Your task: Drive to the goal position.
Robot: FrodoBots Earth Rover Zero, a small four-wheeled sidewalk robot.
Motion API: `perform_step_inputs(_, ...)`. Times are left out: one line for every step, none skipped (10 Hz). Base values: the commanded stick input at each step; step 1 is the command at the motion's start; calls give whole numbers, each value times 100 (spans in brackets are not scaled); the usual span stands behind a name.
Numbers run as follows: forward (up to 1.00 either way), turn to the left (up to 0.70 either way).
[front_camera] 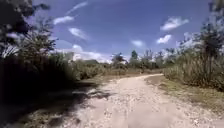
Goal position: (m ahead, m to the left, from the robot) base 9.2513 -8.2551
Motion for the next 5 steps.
perform_step_inputs(70, -19)
perform_step_inputs(70, -27)
perform_step_inputs(70, -27)
perform_step_inputs(70, -27)
perform_step_inputs(70, -27)
